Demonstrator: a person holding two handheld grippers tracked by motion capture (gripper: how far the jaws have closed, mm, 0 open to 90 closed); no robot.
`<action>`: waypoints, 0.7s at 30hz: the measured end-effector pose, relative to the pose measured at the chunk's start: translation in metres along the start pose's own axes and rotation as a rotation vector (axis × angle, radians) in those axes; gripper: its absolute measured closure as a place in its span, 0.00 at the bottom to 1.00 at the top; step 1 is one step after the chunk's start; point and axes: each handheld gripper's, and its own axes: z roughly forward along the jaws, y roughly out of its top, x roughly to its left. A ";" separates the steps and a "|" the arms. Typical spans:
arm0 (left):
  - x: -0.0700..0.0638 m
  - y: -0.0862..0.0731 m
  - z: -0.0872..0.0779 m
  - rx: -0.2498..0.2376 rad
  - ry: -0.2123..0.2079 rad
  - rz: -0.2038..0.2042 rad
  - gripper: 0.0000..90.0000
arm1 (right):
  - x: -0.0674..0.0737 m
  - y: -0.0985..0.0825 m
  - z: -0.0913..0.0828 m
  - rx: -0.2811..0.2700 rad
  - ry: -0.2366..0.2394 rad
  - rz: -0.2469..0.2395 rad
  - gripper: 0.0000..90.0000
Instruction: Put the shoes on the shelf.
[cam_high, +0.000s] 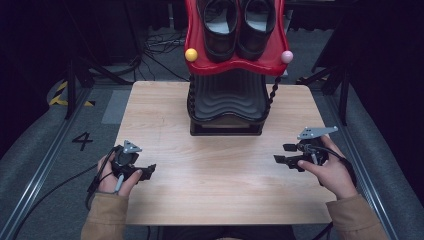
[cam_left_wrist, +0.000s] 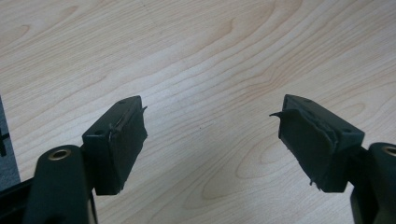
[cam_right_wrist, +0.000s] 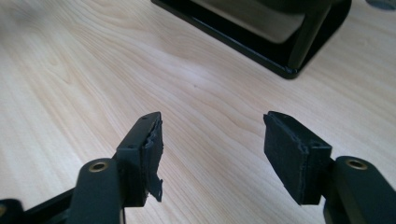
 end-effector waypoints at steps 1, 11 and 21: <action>0.000 0.000 0.001 0.001 0.003 0.001 0.26 | -0.001 -0.002 0.002 0.005 -0.013 -0.003 0.42; -0.002 -0.002 0.009 0.022 -0.006 0.007 0.26 | -0.008 -0.026 0.030 0.077 -0.004 0.025 0.42; 0.007 -0.011 0.020 0.049 -0.012 0.010 0.25 | -0.019 -0.049 0.054 0.114 -0.009 -0.046 0.44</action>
